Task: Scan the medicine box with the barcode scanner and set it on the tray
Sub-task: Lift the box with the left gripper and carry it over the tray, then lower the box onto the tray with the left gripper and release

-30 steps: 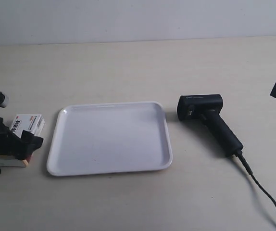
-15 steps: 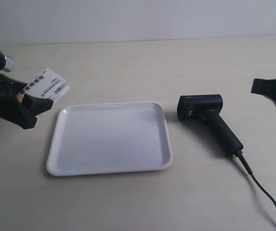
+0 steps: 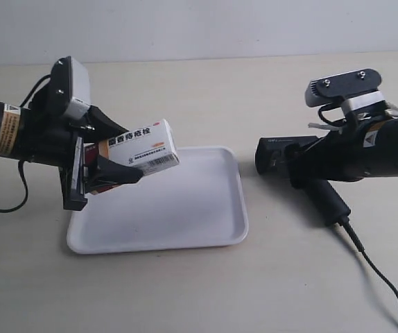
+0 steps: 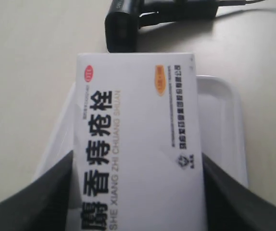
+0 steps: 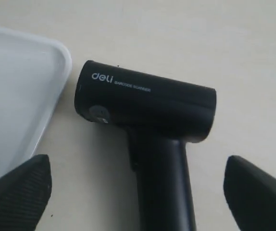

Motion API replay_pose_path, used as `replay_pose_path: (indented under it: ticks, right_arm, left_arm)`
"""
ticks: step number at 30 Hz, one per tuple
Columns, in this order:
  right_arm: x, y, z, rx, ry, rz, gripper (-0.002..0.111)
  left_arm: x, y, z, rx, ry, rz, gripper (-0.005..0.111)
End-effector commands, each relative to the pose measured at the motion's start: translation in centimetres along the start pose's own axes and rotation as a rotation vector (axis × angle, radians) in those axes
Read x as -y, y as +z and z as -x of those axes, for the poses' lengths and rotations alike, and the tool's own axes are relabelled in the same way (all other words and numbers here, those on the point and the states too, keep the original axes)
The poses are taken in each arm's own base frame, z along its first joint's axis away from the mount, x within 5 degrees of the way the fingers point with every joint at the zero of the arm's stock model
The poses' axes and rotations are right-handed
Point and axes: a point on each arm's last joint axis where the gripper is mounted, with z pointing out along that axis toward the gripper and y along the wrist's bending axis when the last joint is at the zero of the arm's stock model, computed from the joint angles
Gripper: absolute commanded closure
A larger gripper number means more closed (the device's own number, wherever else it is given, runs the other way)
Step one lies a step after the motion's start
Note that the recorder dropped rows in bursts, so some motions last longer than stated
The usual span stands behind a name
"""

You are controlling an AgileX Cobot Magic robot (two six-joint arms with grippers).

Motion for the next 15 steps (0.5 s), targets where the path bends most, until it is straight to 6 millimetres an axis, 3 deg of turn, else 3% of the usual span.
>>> replay_pose_path:
  ticks: [1, 5, 10, 12, 15]
  right_arm:
    - [0.7, 2.5, 0.6, -0.025, -0.042, -0.017, 0.016]
    - [1.9, 4.8, 0.5, -0.08, -0.031, -0.041, 0.016]
    - [2.1, 6.7, 0.6, -0.102, -0.08, -0.04, 0.018]
    - [2.1, 7.0, 0.6, -0.093, -0.094, -0.04, 0.026]
    - [2.1, 7.0, 0.6, -0.09, -0.133, -0.039, 0.047]
  left_arm:
    - [-0.2, 0.8, -0.1, 0.007, 0.006, -0.018, 0.107]
    - [-0.2, 0.8, -0.1, 0.006, 0.004, -0.02, 0.107]
    - [-0.2, 0.8, -0.1, 0.007, 0.01, -0.018, 0.107]
    - [-0.2, 0.8, -0.1, 0.007, 0.01, -0.018, 0.107]
    - [-0.2, 0.8, -0.1, 0.007, 0.01, -0.018, 0.107]
